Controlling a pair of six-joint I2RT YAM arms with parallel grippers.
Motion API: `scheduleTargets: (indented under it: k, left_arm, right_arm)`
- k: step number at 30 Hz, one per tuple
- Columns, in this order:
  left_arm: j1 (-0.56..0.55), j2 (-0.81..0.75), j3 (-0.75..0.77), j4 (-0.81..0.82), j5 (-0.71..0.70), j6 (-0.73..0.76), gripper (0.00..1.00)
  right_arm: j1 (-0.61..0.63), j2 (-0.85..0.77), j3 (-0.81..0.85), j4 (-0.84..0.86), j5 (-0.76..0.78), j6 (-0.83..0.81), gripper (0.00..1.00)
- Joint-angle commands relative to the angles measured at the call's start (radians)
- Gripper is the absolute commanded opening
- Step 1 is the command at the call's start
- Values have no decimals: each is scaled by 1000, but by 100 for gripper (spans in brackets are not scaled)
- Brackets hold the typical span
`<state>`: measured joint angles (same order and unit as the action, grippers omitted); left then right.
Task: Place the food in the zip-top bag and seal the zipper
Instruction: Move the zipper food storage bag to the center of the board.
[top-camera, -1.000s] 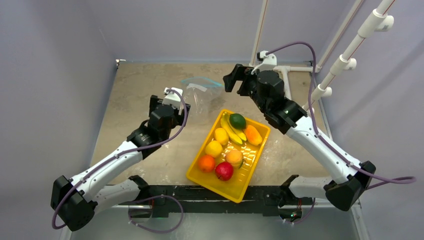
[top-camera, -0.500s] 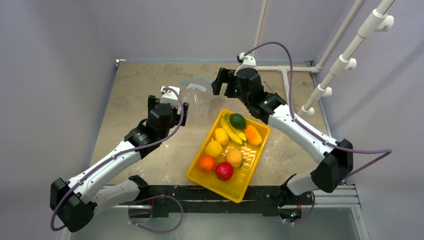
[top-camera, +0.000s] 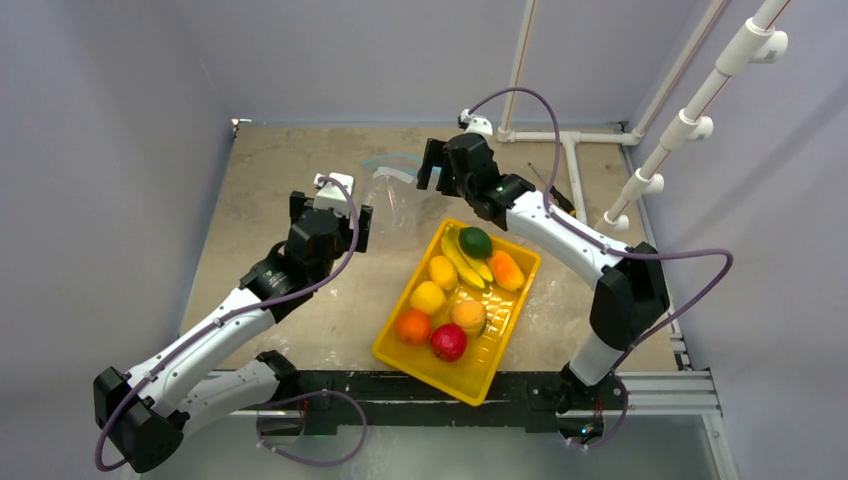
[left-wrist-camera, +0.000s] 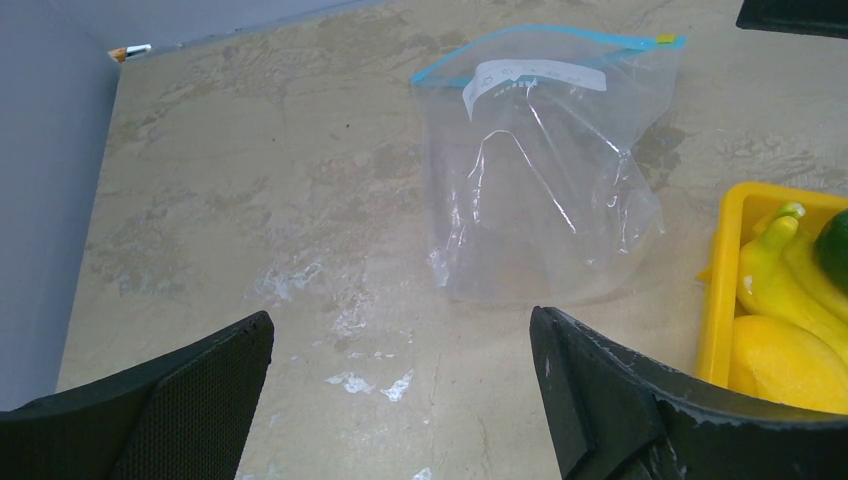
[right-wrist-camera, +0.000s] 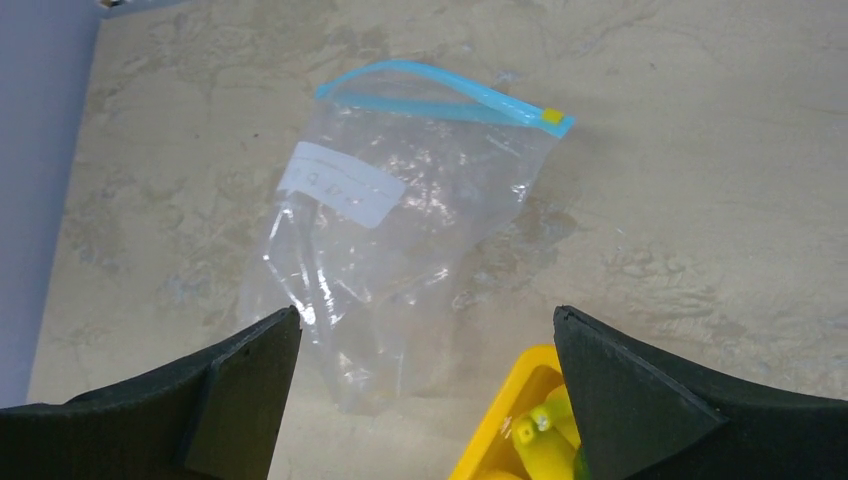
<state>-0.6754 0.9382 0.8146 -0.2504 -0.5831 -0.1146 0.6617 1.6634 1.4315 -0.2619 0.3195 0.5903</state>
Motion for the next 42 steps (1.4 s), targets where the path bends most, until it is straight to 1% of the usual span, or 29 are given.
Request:
scheduleTargets:
  k: [1, 5, 14, 21, 24, 30, 36, 42]
  left_arm:
    - [-3, -5, 6, 17, 3, 2, 98]
    - [-3, -6, 4, 19, 2, 6, 98]
    - [-3, -4, 2, 15, -10, 11, 97]
    - [-3, 0, 0, 16, -12, 16, 97]
    - [-3, 3, -1, 17, -11, 16, 97]
    - [-4, 9, -2, 19, -9, 24, 97]
    - [-4, 11, 0, 22, -11, 30, 97]
    - [-4, 5, -1, 21, -13, 33, 97]
  right_arm:
    - [-68, 19, 55, 41, -15, 22, 99]
    - [-118, 73, 84, 64, -66, 14, 98]
    - [-196, 201, 180, 87, -96, -40, 91]
    - [-220, 302, 231, 105, -137, -42, 86]
    - [-240, 345, 253, 114, -180, -44, 84]
    - [-258, 422, 306, 120, -267, -59, 77]
    - [-277, 482, 344, 119, -318, -66, 70]
    - [-288, 525, 353, 130, -369, -70, 65]
